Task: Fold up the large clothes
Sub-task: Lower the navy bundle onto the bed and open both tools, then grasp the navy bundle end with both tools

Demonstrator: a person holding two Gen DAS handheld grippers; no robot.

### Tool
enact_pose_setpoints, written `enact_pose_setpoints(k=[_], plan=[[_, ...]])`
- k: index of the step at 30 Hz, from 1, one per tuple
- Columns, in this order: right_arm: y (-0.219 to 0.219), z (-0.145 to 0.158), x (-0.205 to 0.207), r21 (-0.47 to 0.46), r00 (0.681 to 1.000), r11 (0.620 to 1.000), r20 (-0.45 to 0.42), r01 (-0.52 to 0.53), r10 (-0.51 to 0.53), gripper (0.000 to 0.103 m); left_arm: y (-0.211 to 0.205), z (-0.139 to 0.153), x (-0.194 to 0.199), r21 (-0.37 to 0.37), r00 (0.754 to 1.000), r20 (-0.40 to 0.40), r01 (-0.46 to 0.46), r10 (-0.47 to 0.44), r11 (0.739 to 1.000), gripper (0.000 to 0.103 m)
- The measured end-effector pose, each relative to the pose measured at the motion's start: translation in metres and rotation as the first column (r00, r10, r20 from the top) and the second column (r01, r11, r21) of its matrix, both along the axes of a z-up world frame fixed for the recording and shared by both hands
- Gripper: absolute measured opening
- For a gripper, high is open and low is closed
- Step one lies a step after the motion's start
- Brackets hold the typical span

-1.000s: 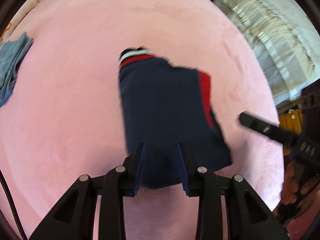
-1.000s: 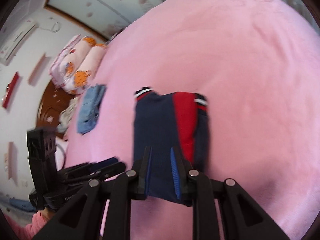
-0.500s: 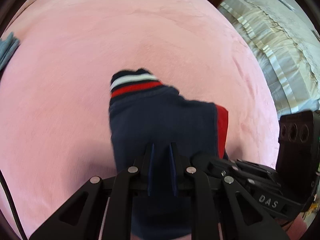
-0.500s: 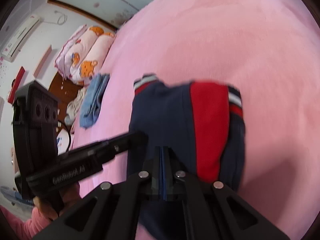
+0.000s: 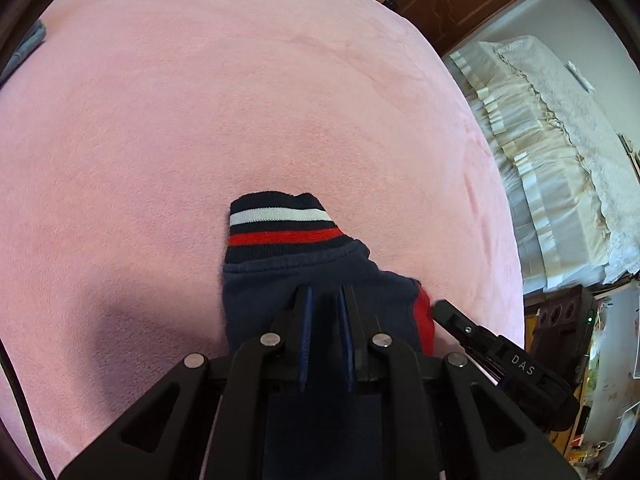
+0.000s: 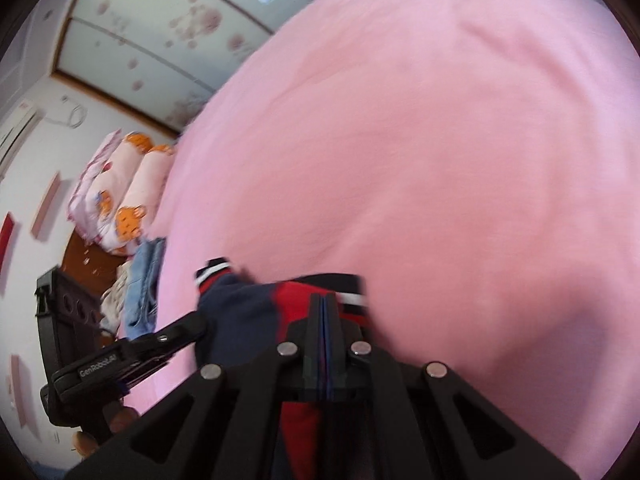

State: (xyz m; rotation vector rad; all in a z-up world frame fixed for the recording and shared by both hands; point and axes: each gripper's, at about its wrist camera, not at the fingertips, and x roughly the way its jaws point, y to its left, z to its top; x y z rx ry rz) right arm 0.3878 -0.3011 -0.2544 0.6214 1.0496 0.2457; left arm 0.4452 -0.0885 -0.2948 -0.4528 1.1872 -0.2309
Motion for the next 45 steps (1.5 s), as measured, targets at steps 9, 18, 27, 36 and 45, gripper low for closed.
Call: enact_pose_setpoints(k=[9,18,27,36,45], plan=[[-0.037,0.015,-0.036,-0.087,0.988,0.993,-0.124,0.080,-0.091,0.004,0.014,0.031,-0.038,0.136,0.996,-0.010,-0.087,0.089,0.987,0.038],[0.001,0.033,-0.073,-0.138,0.964,0.987,-0.261,-0.081,0.043,0.005,-0.003,0.038,-0.077,0.304,0.987,-0.098,-0.092,0.127,0.948,0.051],[0.034,0.071,-0.103,-0.167,0.957,0.969,-0.255,-0.182,0.136,0.045,-0.038,0.061,-0.115,0.394,0.989,-0.137,0.011,0.047,0.919,0.067],[0.042,0.093,-0.113,-0.201,0.954,0.954,-0.248,-0.222,0.169,0.074,-0.055,0.084,-0.126,0.470,0.991,-0.135,0.043,0.024,0.882,0.093],[0.037,0.093,-0.117,-0.241,0.952,0.943,-0.259,-0.229,0.165,0.083,-0.063,0.088,-0.131,0.476,0.991,-0.135,0.050,0.016,0.878,0.095]])
